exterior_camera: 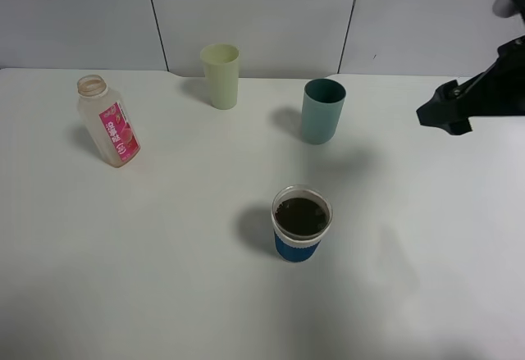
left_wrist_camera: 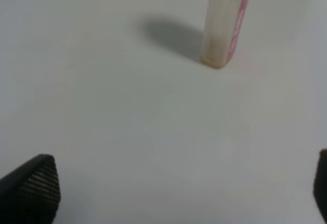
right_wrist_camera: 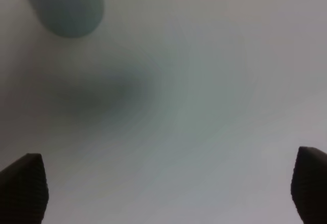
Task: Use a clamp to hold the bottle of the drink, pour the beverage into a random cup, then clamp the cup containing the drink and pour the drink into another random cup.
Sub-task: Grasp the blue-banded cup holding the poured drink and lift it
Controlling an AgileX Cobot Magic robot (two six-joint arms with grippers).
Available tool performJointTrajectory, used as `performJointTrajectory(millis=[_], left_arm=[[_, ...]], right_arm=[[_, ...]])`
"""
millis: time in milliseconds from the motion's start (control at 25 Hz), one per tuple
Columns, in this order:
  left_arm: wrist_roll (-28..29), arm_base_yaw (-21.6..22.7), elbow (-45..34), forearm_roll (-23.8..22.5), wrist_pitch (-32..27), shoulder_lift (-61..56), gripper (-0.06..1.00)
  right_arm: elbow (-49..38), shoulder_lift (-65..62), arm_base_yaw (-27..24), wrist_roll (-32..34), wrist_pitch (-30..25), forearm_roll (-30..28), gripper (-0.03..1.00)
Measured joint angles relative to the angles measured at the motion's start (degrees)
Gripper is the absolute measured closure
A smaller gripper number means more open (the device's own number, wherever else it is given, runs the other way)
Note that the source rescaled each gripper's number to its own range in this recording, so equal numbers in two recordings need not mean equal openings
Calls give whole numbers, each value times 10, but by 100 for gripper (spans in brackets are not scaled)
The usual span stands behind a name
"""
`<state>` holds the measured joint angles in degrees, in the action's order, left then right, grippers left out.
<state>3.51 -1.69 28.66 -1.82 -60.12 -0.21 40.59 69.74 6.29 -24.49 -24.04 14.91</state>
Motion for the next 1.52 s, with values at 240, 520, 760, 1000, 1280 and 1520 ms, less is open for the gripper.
performJointTrajectory(millis=[240, 520, 760, 1000, 1280, 1520], left_arm=[[0, 0, 0, 0, 0, 0, -6], [0, 0, 0, 0, 0, 0, -6], [0, 0, 0, 0, 0, 0, -6], [0, 0, 0, 0, 0, 0, -6], [0, 0, 0, 0, 0, 0, -6], [0, 0, 0, 0, 0, 0, -6]], right_arm=[[-73, 50, 34, -38, 114, -11, 13], [-140, 57, 66, -16, 252, -70, 13], [-203, 57, 67, 218, 397, -314, 13], [-222, 85, 67, 401, 514, -491, 15], [-223, 145, 43, 433, 536, -555, 16], [-223, 179, 25, 433, 548, -565, 16]])
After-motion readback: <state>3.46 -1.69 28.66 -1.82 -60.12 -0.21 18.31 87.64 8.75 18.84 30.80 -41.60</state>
